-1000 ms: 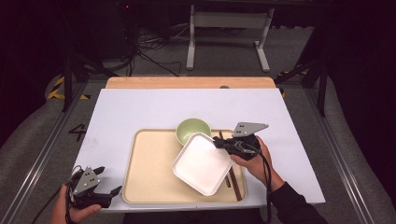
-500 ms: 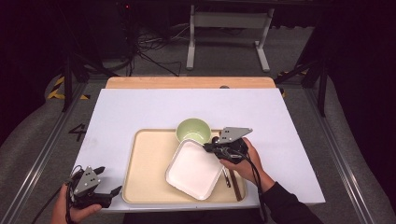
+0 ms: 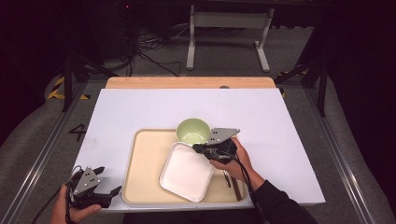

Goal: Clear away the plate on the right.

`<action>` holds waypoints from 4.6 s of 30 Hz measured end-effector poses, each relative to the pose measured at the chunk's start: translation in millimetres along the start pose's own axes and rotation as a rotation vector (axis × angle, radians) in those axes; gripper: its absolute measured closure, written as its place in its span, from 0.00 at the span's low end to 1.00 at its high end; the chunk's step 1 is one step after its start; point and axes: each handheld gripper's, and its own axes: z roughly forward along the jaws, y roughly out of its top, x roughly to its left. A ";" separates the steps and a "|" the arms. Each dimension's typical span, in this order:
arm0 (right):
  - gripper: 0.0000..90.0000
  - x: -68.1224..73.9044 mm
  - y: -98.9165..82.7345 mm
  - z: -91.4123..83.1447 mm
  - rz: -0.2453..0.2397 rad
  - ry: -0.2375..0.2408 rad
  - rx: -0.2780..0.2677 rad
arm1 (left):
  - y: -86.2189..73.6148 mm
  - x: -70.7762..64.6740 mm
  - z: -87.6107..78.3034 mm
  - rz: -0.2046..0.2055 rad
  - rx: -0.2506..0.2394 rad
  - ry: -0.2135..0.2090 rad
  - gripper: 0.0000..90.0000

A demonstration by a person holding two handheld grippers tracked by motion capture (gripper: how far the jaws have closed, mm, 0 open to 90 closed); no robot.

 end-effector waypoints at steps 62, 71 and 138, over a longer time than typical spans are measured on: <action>1.00 50.2 -20.2 6.2 -0.057 0.209 0.151 | 0.2 -1.1 -0.6 0.003 0.000 0.002 0.12; 1.00 62.2 -31.1 7.5 -0.055 0.259 0.199 | 0.3 -1.5 -0.4 -0.002 0.000 0.001 0.12; 0.95 56.3 -69.6 -36.5 -0.021 0.220 0.241 | 0.3 -1.2 -0.4 0.004 0.004 0.001 0.12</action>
